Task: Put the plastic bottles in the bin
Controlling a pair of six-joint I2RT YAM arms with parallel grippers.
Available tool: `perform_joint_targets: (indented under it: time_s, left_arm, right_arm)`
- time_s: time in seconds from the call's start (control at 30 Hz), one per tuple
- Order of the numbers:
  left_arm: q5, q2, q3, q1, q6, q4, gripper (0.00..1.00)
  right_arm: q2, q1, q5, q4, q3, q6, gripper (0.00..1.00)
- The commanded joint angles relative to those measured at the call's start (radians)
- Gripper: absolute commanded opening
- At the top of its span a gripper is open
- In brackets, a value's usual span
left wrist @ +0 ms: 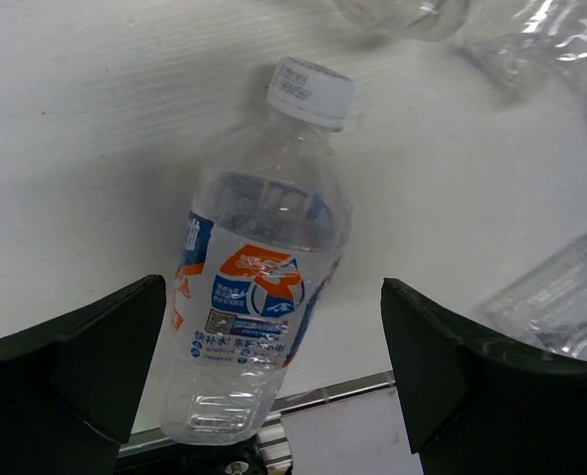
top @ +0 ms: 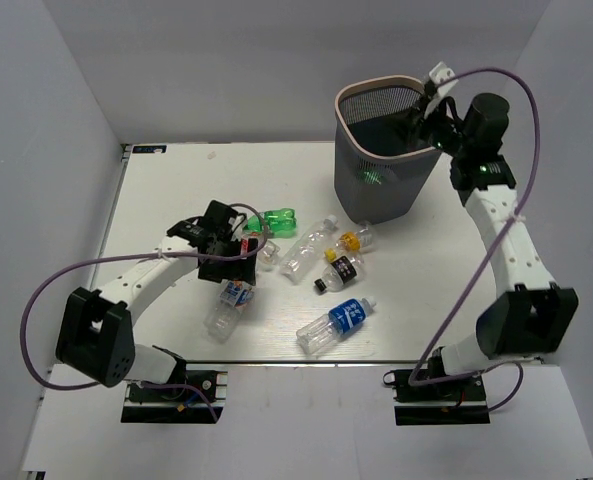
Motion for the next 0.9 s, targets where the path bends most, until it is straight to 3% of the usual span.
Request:
perform_joint_targets:
  time_s: [0.0, 0.07, 0.17, 0.2, 0.27, 0.33, 0.37, 0.4, 0.5, 0.53, 0.6, 0.63, 0.73, 0.8, 0.87]
  left_arm:
    - [-0.098, 0.039, 0.004, -0.038, -0.03, 0.014, 1.0]
    - [-0.12, 0.07, -0.007, -0.052, -0.042, 0.014, 1.0]
    - [-0.147, 0.145, -0.007, -0.083, -0.052, 0.024, 1.0]
    - [-0.166, 0.162, -0.007, -0.098, -0.061, 0.024, 1.0]
    - [-0.176, 0.187, -0.016, -0.107, -0.07, 0.036, 0.91]
    - [-0.187, 0.187, -0.016, -0.136, -0.07, 0.037, 0.8]
    - [-0.187, 0.178, -0.001, -0.136, -0.07, 0.017, 0.72]
    - [-0.187, 0.164, 0.012, -0.149, -0.07, 0.003, 0.54]
    - [-0.148, 0.098, 0.081, -0.179, -0.05, -0.048, 0.32]
    - [-0.128, 0.051, 0.128, -0.188, -0.038, -0.057, 0.28]
    - [-0.025, 0.003, 0.194, -0.199, 0.019, -0.043, 0.24]
    - [0.015, -0.02, 0.214, -0.199, 0.034, -0.023, 0.24]
    - [0.196, -0.066, 0.306, -0.21, 0.062, 0.09, 0.24]
    - [0.256, -0.045, 0.414, -0.21, 0.062, 0.177, 0.24]
    - [0.265, -0.002, 0.504, -0.219, 0.062, 0.237, 0.24]
  right_arm:
    - [-0.135, -0.011, -0.274, 0.073, -0.101, -0.009, 0.07]
    - [-0.18, -0.007, -0.375, 0.03, -0.13, -0.026, 0.18]
    - [-0.221, -0.008, -0.447, -0.052, -0.206, -0.062, 0.49]
    - [-0.232, -0.005, -0.457, -0.108, -0.241, -0.085, 0.66]
    - [-0.262, -0.005, -0.478, -0.188, -0.264, -0.182, 0.82]
    - [-0.284, -0.008, -0.503, -0.321, -0.293, -0.295, 0.9]
    - [-0.293, -0.005, -0.515, -0.364, -0.299, -0.387, 0.9]
    - [-0.298, -0.003, -0.518, -0.45, -0.304, -0.478, 0.9]
    - [-0.321, -0.007, -0.515, -0.626, -0.334, -0.671, 0.85]
    - [-0.338, -0.005, -0.51, -0.7, -0.342, -0.722, 0.77]
    - [-0.345, -0.002, -0.506, -0.788, -0.405, -0.899, 0.65]
    - [-0.361, -0.003, -0.506, -0.858, -0.425, -0.946, 0.46]
    - [-0.378, 0.001, -0.509, -0.933, -0.546, -1.131, 0.12]
    - [-0.382, 0.007, -0.497, -0.952, -0.595, -1.201, 0.1]
    - [-0.382, 0.012, -0.484, -0.972, -0.65, -1.264, 0.18]
